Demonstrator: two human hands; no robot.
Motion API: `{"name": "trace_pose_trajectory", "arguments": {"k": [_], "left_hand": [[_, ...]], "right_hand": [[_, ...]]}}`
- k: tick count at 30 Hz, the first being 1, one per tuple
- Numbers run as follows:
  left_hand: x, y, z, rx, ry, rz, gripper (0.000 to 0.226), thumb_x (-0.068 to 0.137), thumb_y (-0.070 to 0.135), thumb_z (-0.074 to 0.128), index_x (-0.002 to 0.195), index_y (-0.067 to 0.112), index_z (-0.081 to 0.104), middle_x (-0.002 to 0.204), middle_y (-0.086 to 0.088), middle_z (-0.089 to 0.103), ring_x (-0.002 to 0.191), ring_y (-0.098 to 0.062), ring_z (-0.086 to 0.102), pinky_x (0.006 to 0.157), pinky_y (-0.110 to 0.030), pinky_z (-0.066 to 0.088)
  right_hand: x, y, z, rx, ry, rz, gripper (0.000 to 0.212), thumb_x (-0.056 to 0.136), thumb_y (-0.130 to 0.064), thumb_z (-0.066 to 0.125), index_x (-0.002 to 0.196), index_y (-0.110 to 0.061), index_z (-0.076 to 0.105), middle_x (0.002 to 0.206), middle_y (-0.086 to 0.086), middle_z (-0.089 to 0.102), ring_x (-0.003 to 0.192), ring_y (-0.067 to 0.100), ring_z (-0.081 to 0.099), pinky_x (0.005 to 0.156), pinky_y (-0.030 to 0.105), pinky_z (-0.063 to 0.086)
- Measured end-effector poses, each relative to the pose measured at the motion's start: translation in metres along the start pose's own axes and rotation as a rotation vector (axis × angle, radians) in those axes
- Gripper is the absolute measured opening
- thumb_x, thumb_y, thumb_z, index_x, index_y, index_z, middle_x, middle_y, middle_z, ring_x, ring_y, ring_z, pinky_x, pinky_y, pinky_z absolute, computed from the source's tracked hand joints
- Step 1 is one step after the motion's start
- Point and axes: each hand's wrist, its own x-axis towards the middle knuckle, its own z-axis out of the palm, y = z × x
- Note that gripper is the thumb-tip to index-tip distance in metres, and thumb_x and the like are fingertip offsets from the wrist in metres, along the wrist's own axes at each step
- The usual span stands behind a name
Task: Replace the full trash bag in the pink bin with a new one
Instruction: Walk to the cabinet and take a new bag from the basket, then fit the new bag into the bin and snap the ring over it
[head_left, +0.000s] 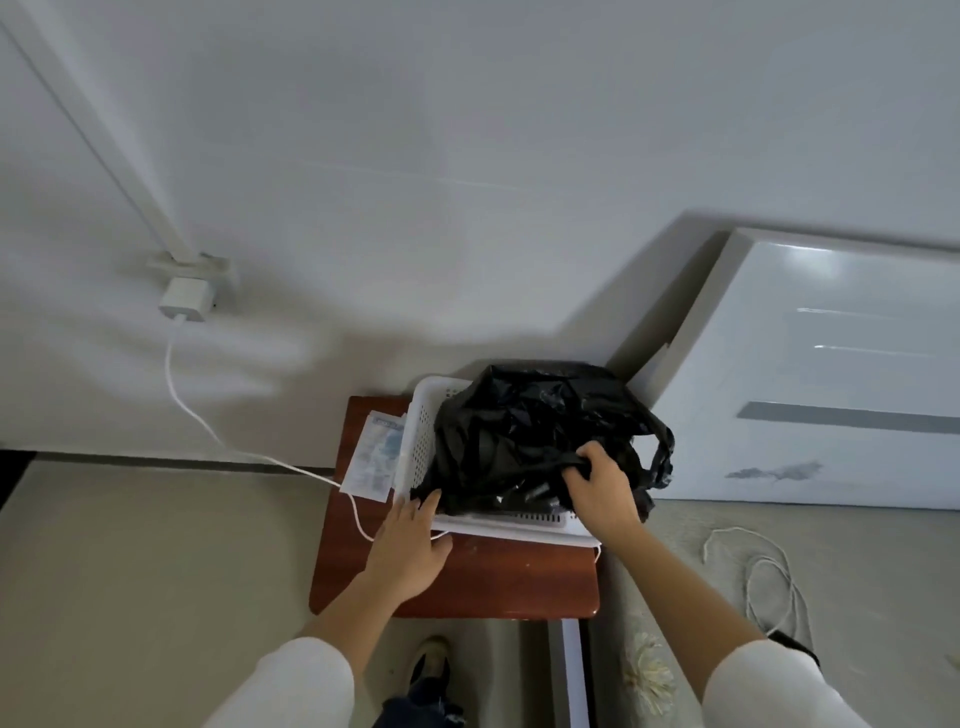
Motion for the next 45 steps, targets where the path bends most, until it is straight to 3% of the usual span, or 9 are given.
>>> {"name": "trace_pose_trajectory", "arguments": {"k": [7,11,15,21,29,33,37,41,45], "left_hand": [[-0.038,0.033,-0.022,-0.152,0.579,0.115,0.029,0.084,0.029,0.065,0.107,0.011,0.064,0.122,-0.010,0.057,0.123,-0.030,0.042,0.097,-0.040,0.041],[-0.093,0.043,-0.037,-0.308,0.765,0.190,0.007,0.086,0.021,0.064,0.087,0.014,0.061,0.090,0.000,0.062,0.093,-0.018,0.057,0.079,-0.023,0.047],[-0.166,0.042,-0.038,-0.519,0.919,0.142,0.012,0.087,0.013,0.063,0.087,0.022,0.055,0.073,0.012,0.059,0.068,-0.002,0.056,0.060,-0.005,0.040],[-0.269,0.018,-0.037,-0.730,1.093,0.001,0.007,0.085,0.013,0.064,0.087,0.020,0.062,0.081,0.015,0.063,0.079,0.002,0.058,0.065,-0.002,0.042],[-0.402,-0.042,-0.038,-1.049,1.222,-0.200,0.005,0.086,0.023,0.063,0.087,0.022,0.068,0.085,0.009,0.068,0.076,-0.001,0.063,0.068,-0.016,0.045],[-0.464,-0.089,-0.026,-1.235,1.323,-0.298,0.006,0.084,0.025,0.066,0.088,0.022,0.067,0.090,-0.001,0.069,0.083,-0.016,0.065,0.072,-0.025,0.049],[-0.535,-0.154,-0.004,-1.387,1.413,-0.344,0.021,0.085,0.028,0.065,0.105,0.022,0.063,0.106,-0.001,0.069,0.095,-0.015,0.065,0.081,-0.029,0.051],[-0.606,-0.222,0.028,-1.437,1.509,-0.406,0.058,0.083,0.034,0.067,0.135,0.026,0.044,0.123,0.003,0.064,0.107,-0.011,0.063,0.093,-0.035,0.050],[-0.663,-0.287,0.068,-1.446,1.555,-0.646,0.081,0.083,0.036,0.064,0.148,0.034,0.015,0.143,0.000,0.043,0.125,-0.021,0.046,0.105,-0.046,0.037]], "right_hand": [[-0.041,-0.026,-0.032,0.431,0.110,-0.060,0.021,0.093,-0.027,0.051,0.091,-0.011,0.065,0.093,0.010,0.069,0.090,0.023,0.064,0.082,0.034,0.051],[-0.080,-0.033,-0.051,0.521,0.083,-0.082,0.028,0.092,-0.035,0.051,0.088,-0.015,0.070,0.097,0.011,0.072,0.096,0.026,0.067,0.093,0.043,0.052],[-0.121,-0.035,-0.064,0.483,0.031,-0.132,0.034,0.093,-0.038,0.048,0.078,-0.014,0.067,0.084,0.011,0.071,0.082,0.026,0.066,0.080,0.036,0.051],[-0.177,-0.034,-0.039,0.371,-0.260,-0.181,0.029,0.091,-0.039,0.051,0.090,-0.017,0.069,0.084,0.003,0.071,0.081,0.021,0.067,0.066,0.029,0.049],[-0.260,-0.068,0.036,0.097,-0.844,-0.411,0.058,0.072,-0.057,0.070,0.118,-0.024,0.061,0.113,-0.005,0.069,0.101,0.015,0.067,0.094,0.033,0.052],[-0.315,-0.093,0.095,-0.235,-0.970,-0.646,0.031,0.075,-0.031,0.077,0.102,-0.022,0.065,0.096,-0.011,0.069,0.087,0.007,0.065,0.069,0.010,0.049],[-0.371,-0.120,0.166,-0.316,-1.005,-0.739,0.015,0.082,-0.021,0.071,0.096,-0.015,0.071,0.092,-0.003,0.070,0.079,0.004,0.063,0.077,0.025,0.053],[-0.447,-0.150,0.239,-0.265,-1.088,-0.698,0.016,0.084,-0.021,0.069,0.097,-0.012,0.068,0.085,-0.005,0.070,0.075,0.007,0.066,0.059,0.015,0.049],[-0.525,-0.170,0.322,-0.187,-1.055,-0.672,0.013,0.085,-0.021,0.065,0.092,-0.011,0.069,0.092,0.007,0.072,0.084,0.021,0.068,0.077,0.033,0.055]]}}
